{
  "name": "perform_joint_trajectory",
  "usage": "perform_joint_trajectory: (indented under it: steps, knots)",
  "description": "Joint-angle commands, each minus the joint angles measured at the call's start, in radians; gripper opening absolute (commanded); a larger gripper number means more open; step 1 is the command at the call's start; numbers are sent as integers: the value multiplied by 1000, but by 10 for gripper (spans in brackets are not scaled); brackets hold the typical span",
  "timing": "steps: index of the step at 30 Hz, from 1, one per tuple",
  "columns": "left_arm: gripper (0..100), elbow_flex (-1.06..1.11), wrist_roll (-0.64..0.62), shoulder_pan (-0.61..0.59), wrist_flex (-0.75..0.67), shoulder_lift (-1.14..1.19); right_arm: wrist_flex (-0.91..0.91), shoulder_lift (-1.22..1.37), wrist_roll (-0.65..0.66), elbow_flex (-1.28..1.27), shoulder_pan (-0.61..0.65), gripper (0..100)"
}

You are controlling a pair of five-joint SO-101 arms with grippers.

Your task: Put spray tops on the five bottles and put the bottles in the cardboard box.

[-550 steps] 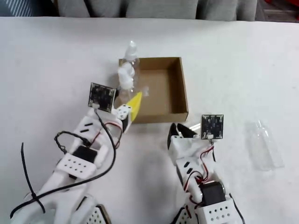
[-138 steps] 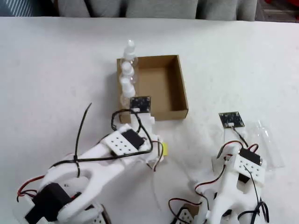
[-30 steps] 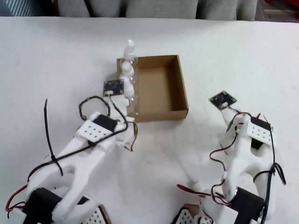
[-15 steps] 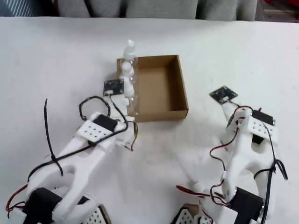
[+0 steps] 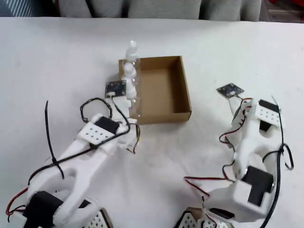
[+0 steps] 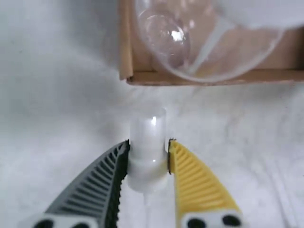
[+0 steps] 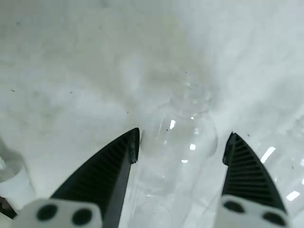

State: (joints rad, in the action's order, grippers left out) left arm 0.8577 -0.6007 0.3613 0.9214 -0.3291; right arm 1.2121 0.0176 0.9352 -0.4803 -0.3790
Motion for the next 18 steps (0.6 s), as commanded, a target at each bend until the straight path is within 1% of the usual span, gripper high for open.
perform_joint_trajectory:
  steps: [1, 4, 6, 8, 11, 12, 14, 18]
  knots:
    - [23, -3, 12, -10, -17, -47, 13, 27, 40, 55, -2, 258]
    - [23, -3, 12, -10, -17, -47, -10, 42, 41, 55, -5, 257]
    - [23, -3, 12, -10, -17, -47, -19, 44, 41, 55, -8, 230]
    - [23, -3, 12, -10, -17, -47, -19, 42, 41, 55, -10, 161]
    - [23, -5, 14, -10, -17, -47, -21, 33, 34, 57, -10, 30]
    - [23, -5, 14, -10, -17, -47, -21, 33, 34, 58, -10, 7]
    - [23, -5, 14, -10, -17, -47, -7, 22, 31, 83, -13, 33]
    - [23, -5, 14, -10, -17, -47, 56, -38, -37, 173, -53, 15]
